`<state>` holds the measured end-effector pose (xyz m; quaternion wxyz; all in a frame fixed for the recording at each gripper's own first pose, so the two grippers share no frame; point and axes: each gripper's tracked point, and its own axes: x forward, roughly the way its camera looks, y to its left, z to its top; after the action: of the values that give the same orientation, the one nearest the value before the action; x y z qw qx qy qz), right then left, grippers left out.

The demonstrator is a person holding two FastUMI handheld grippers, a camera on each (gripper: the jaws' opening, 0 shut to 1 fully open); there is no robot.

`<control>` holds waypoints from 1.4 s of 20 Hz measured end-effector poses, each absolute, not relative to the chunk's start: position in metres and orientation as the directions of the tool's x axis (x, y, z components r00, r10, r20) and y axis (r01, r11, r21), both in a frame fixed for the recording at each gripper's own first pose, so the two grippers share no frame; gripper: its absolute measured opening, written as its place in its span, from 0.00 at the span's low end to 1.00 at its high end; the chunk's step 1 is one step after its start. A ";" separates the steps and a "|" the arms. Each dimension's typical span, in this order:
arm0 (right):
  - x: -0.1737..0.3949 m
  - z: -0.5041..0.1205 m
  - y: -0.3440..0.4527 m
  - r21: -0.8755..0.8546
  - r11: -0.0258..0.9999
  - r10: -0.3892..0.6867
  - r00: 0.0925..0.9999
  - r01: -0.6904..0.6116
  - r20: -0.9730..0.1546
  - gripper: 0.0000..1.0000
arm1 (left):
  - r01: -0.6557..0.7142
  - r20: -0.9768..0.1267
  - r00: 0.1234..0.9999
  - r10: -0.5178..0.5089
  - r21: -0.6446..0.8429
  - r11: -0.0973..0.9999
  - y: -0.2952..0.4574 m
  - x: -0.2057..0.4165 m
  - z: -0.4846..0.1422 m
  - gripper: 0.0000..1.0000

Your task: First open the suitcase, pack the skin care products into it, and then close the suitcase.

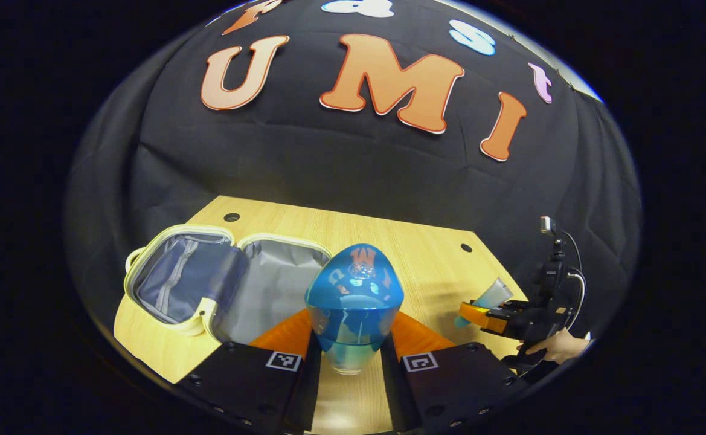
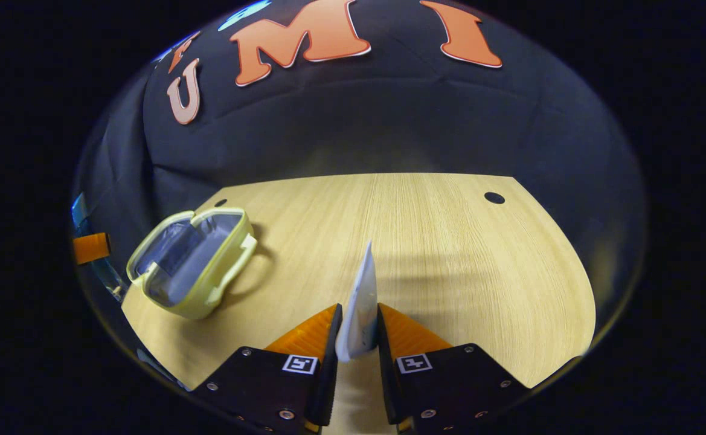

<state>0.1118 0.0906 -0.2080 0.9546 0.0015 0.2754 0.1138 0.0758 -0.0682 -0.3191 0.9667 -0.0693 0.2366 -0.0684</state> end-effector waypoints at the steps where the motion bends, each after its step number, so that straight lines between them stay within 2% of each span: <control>1: 0.106 -0.198 0.100 0.087 0.974 0.223 0.824 -0.208 -0.521 0.34 | 0.113 -0.470 0.865 -0.178 -0.165 0.980 -0.055 0.081 -0.315 0.46; 2: 0.100 -0.189 0.110 0.111 0.974 0.227 0.828 -0.199 -0.513 0.29 | 0.123 -0.491 0.850 -0.190 -0.165 0.979 -0.041 0.085 -0.317 0.46; 3: 0.095 -0.181 0.120 0.133 0.973 0.231 0.832 -0.190 -0.505 0.34 | 0.137 -0.520 0.830 -0.203 -0.162 0.977 -0.027 0.090 -0.318 0.46; 4: 0.090 -0.175 0.129 0.150 0.972 0.232 0.837 -0.181 -0.495 0.29 | 0.155 -0.554 0.805 -0.214 -0.151 0.976 -0.014 0.093 -0.322 0.46; 5: 0.086 -0.168 0.138 0.164 0.971 0.232 0.842 -0.173 -0.487 0.34 | 0.171 -0.582 0.784 -0.214 -0.129 0.977 -0.002 0.095 -0.325 0.46; 9: 0.074 -0.154 0.174 0.209 0.966 0.236 0.858 -0.155 -0.455 0.34 | 0.249 -0.686 0.692 -0.225 -0.065 0.966 0.036 0.112 -0.351 0.47; 13: 0.060 -0.169 0.189 0.200 0.972 0.212 0.846 -0.127 -0.490 0.34 | 0.216 -0.765 0.598 -0.240 -0.135 0.967 0.038 0.134 -0.376 0.47; 19: 0.052 -0.177 0.192 0.181 0.977 0.196 0.828 -0.117 -0.526 0.34 | 0.157 -0.854 0.479 -0.202 -0.143 0.977 0.039 0.160 -0.424 0.47; 25: 0.052 -0.178 0.191 0.187 0.977 0.192 0.822 -0.107 -0.536 0.34 | 0.136 -0.899 0.413 -0.144 -0.095 0.986 0.043 0.164 -0.438 0.47; 26: 0.051 -0.179 0.191 0.186 0.977 0.192 0.819 -0.107 -0.541 0.29 | 0.129 -0.904 0.404 -0.141 -0.096 0.987 0.044 0.164 -0.442 0.48; 27: 0.051 -0.179 0.190 0.186 0.977 0.192 0.817 -0.106 -0.544 0.34 | 0.123 -0.908 0.395 -0.143 -0.102 0.987 0.043 0.164 -0.446 0.47; 28: 0.052 -0.179 0.190 0.186 0.977 0.192 0.816 -0.106 -0.545 0.34 | 0.116 -0.907 0.394 -0.146 -0.109 0.987 0.041 0.164 -0.448 0.48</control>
<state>0.0519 0.1899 -0.1786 0.9501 0.0737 0.2929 0.0784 0.1643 0.0414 -0.4477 0.8347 -0.0139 0.5448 -0.0786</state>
